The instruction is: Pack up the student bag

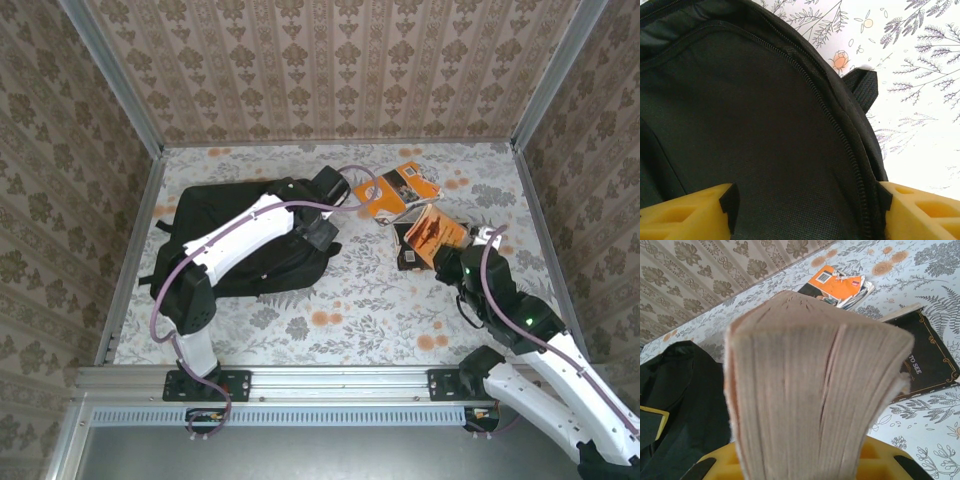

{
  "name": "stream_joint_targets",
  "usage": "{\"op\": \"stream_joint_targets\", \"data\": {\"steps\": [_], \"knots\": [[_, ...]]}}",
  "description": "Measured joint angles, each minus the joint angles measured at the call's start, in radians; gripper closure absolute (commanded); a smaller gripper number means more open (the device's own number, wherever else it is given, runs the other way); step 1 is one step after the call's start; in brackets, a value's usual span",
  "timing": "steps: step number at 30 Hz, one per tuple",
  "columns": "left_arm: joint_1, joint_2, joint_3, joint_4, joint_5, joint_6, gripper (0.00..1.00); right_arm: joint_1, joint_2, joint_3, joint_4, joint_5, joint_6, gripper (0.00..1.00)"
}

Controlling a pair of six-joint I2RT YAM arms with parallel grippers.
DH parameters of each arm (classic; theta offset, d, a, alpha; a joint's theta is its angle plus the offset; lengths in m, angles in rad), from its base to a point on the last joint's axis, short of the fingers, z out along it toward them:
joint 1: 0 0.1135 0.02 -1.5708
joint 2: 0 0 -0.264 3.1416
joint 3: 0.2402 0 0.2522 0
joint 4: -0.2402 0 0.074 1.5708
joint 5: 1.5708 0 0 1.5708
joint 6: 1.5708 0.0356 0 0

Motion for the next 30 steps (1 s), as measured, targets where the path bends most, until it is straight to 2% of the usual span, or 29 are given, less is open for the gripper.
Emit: {"op": "stream_joint_targets", "data": {"steps": [6, 9, 13, 14, 19, 22, 30], "knots": [[0.001, 0.000, -0.007, -0.007, -0.018, 0.013, 0.45, 0.000, 0.015, 0.000, 0.003, -0.021, 0.003, 1.00], [0.002, 0.000, -0.012, -0.013, -0.022, 0.017, 0.62, 0.000, 0.022, 0.000, 0.005, -0.031, 0.004, 1.00], [0.008, 0.000, -0.012, -0.020, -0.016, 0.025, 0.89, 0.000, 0.026, 0.000, 0.009, -0.045, 0.007, 1.00], [0.011, 0.000, -0.012, -0.021, -0.012, 0.024, 0.93, 0.000, 0.027, 0.000, 0.010, -0.050, 0.007, 1.00], [0.046, -0.033, -0.036, -0.009, 0.039, 0.011, 0.98, 0.000, 0.059, 0.003, 0.042, -0.094, 0.006, 1.00], [0.084, -0.108, -0.063, 0.010, 0.083, -0.012, 1.00, 0.000, 0.107, 0.011, 0.083, -0.155, 0.006, 1.00], [0.198, -0.401, -0.135, 0.061, 0.196, -0.095, 1.00, -0.001, 0.332, 0.083, 0.252, -0.459, 0.007, 1.00]]}}
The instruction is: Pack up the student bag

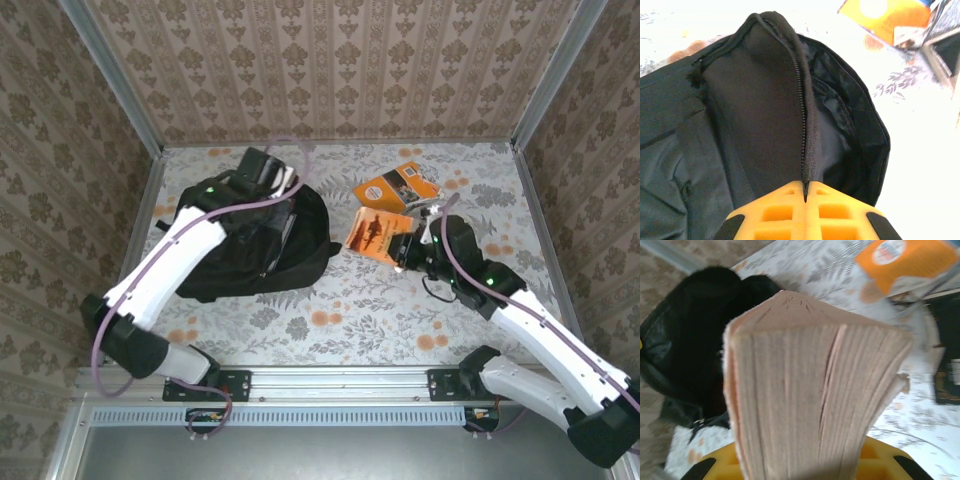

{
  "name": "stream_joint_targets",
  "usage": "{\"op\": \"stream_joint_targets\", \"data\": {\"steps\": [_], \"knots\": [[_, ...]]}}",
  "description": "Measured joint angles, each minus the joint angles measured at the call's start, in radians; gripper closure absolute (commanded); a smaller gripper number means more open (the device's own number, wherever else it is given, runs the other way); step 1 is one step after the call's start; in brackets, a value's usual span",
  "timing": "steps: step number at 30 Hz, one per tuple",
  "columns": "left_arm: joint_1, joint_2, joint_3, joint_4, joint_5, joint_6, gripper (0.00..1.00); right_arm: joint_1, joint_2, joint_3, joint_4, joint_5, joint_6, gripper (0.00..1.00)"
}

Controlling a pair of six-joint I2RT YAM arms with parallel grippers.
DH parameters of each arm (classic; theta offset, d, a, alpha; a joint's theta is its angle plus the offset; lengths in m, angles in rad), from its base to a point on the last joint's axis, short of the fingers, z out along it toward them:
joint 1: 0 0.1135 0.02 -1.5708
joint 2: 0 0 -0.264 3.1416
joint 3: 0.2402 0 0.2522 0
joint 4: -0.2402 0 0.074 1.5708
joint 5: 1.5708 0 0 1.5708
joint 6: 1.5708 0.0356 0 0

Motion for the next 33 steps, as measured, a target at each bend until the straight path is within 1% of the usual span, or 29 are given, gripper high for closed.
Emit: {"op": "stream_joint_targets", "data": {"steps": [5, 11, 14, 17, 23, 28, 33], "knots": [[0.081, -0.111, -0.093, 0.042, 0.092, -0.058, 1.00, 0.000, 0.156, 0.142, 0.068, -0.135, 0.044, 1.00], [0.156, -0.212, -0.200, 0.101, 0.171, -0.123, 1.00, 0.004, 0.439, 0.358, 0.129, -0.317, 0.132, 1.00], [0.191, -0.261, -0.229, 0.121, 0.195, -0.148, 1.00, 0.016, 0.579, 0.438, 0.126, -0.367, 0.158, 1.00], [0.208, -0.288, -0.237, 0.132, 0.201, -0.168, 1.00, 0.036, 0.692, 0.505, 0.098, -0.386, 0.166, 1.00], [0.210, -0.328, -0.248, 0.143, 0.199, -0.185, 1.00, 0.072, 0.844, 0.634, 0.056, -0.405, 0.176, 1.00], [0.216, -0.344, -0.248, 0.143, 0.195, -0.188, 1.00, 0.094, 0.940, 0.747, 0.038, -0.426, 0.173, 1.00], [0.216, -0.347, -0.245, 0.135, 0.187, -0.189, 1.00, 0.109, 1.007, 0.791, 0.041, -0.429, 0.174, 1.00]]}}
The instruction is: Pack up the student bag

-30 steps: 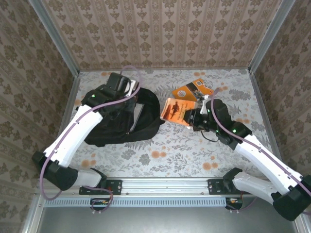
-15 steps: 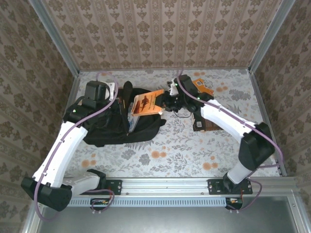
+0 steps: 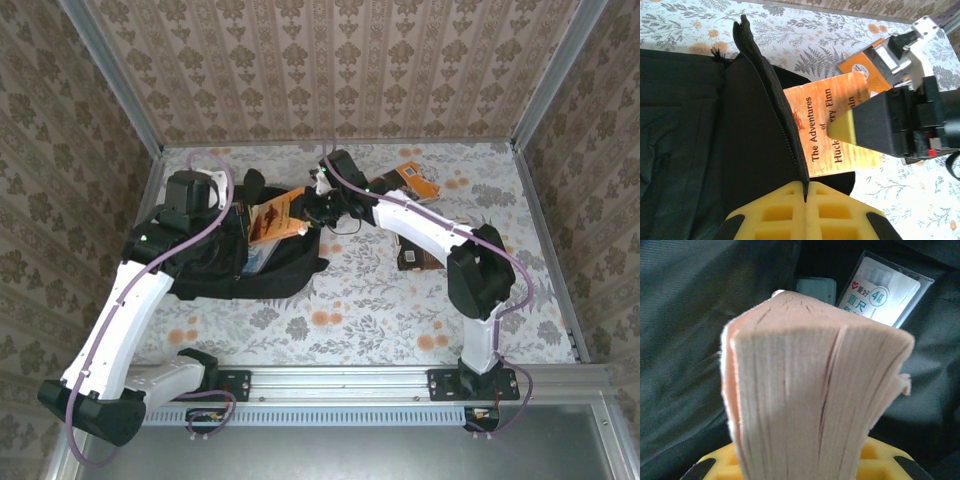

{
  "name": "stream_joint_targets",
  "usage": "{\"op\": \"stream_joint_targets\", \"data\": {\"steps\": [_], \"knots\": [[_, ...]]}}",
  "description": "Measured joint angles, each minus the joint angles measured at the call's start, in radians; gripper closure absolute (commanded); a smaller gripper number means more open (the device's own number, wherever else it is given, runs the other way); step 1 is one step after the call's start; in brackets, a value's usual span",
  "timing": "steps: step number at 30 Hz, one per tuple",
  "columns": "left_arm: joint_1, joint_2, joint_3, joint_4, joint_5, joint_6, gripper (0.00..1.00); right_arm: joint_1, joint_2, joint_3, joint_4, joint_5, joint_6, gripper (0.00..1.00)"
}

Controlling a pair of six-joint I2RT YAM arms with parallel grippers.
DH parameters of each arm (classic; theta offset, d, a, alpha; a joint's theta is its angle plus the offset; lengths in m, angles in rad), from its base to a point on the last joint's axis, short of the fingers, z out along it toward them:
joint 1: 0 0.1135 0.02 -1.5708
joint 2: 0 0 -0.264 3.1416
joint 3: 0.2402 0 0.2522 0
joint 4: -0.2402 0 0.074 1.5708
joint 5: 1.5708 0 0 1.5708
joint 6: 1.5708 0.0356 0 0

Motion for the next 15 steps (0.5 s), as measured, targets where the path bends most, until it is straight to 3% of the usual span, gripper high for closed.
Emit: {"op": "stream_joint_targets", "data": {"steps": [15], "knots": [[0.000, -0.001, 0.049, -0.045, -0.042, 0.013, 1.00, 0.010, -0.004, -0.042, -0.004, 0.006, 0.002, 1.00]]}}
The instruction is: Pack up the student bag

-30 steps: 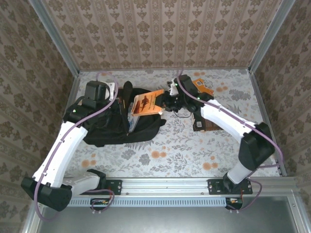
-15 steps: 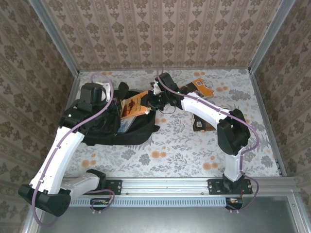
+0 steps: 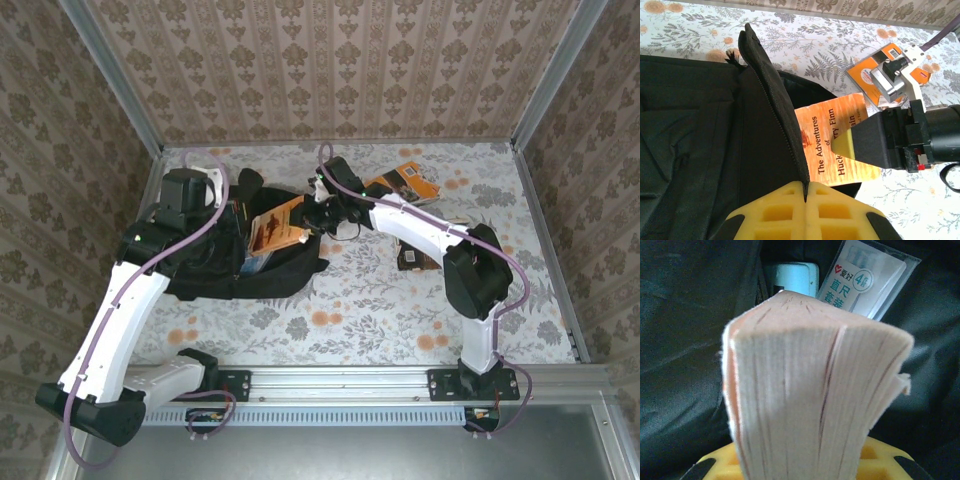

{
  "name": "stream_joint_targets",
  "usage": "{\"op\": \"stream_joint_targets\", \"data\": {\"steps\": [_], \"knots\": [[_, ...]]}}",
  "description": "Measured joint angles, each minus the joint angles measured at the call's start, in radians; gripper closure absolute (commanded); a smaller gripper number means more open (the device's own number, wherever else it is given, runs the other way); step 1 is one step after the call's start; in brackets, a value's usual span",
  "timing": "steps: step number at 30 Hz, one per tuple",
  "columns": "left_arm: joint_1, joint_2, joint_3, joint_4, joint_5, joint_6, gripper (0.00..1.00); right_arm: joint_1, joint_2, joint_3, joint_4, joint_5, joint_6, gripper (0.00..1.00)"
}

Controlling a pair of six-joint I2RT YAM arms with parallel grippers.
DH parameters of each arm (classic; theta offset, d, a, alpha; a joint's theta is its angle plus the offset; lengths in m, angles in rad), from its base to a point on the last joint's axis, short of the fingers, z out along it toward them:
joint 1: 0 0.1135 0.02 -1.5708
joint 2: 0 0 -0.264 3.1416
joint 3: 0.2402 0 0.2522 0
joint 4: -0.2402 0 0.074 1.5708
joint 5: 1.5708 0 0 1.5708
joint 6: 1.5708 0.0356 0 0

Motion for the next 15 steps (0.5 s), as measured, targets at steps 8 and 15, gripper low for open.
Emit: {"op": "stream_joint_targets", "data": {"steps": [8, 15], "knots": [[-0.011, 0.005, 0.004, 0.018, 0.040, 0.000, 1.00, 0.011, 0.059, -0.045, 0.325, -0.051, 0.238, 1.00], [-0.023, 0.005, 0.004, 0.027, 0.043, -0.001, 1.00, 0.049, 0.178, 0.006, 0.418, -0.053, 0.346, 1.00]]}}
